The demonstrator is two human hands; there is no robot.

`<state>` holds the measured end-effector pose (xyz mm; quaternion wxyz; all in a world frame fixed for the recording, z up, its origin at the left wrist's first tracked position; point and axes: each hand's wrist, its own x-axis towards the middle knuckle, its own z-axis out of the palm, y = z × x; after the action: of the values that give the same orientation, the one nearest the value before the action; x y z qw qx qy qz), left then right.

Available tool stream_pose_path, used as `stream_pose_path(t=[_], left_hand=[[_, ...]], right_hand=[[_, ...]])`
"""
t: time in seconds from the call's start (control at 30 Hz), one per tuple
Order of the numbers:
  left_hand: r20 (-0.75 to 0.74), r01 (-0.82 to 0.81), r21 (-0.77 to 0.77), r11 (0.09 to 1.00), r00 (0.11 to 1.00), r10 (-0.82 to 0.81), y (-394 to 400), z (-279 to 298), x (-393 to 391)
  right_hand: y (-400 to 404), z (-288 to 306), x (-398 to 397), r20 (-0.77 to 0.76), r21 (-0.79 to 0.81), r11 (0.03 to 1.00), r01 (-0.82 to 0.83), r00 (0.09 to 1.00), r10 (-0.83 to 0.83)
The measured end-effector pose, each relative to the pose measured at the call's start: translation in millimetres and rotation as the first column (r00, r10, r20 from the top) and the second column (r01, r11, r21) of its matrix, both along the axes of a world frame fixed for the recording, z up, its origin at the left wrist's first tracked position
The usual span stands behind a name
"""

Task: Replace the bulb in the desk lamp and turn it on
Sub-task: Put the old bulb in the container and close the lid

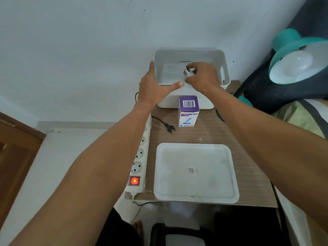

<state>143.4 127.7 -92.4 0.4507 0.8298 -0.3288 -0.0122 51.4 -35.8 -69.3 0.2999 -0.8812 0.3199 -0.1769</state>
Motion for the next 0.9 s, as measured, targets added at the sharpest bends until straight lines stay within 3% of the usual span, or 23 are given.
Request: stream_pose_path(t=[0.23,0.37,0.47,0.67,0.77,0.9], left_hand=[[-0.073,0.024,0.033,0.999,0.997,-0.021,-1,1,4],[-0.183,0.055,0.146,0.988,0.983,-0.028,-1,8,8],[-0.22,0.045,0.146,0.988,0.975,-0.012,6,11,4],[-0.255,-0.085,0.083,0.993,0.961,0.103,51,2,-49],[-0.286,-0.112,0.086,0.99,0.949,0.133,77,-18,-84],[-0.33,-0.042,0.16,0.986,0.94,0.093,113,-40,-138]], right_hand=[[-3,1,3,-0.082,-0.007,1.0,0.0,0.997,0.0],[4,7,-4,-0.049,-0.02,1.0,0.017,0.999,-0.018],[13,18,-19,0.046,-0.071,0.997,0.025,0.999,-0.022],[42,30,-73,0.21,-0.209,0.977,0.05,0.978,-0.005],[62,22,-110,0.248,-0.176,0.98,0.094,0.968,-0.048],[88,-3,-158,0.178,-0.102,0.983,0.152,0.975,-0.132]])
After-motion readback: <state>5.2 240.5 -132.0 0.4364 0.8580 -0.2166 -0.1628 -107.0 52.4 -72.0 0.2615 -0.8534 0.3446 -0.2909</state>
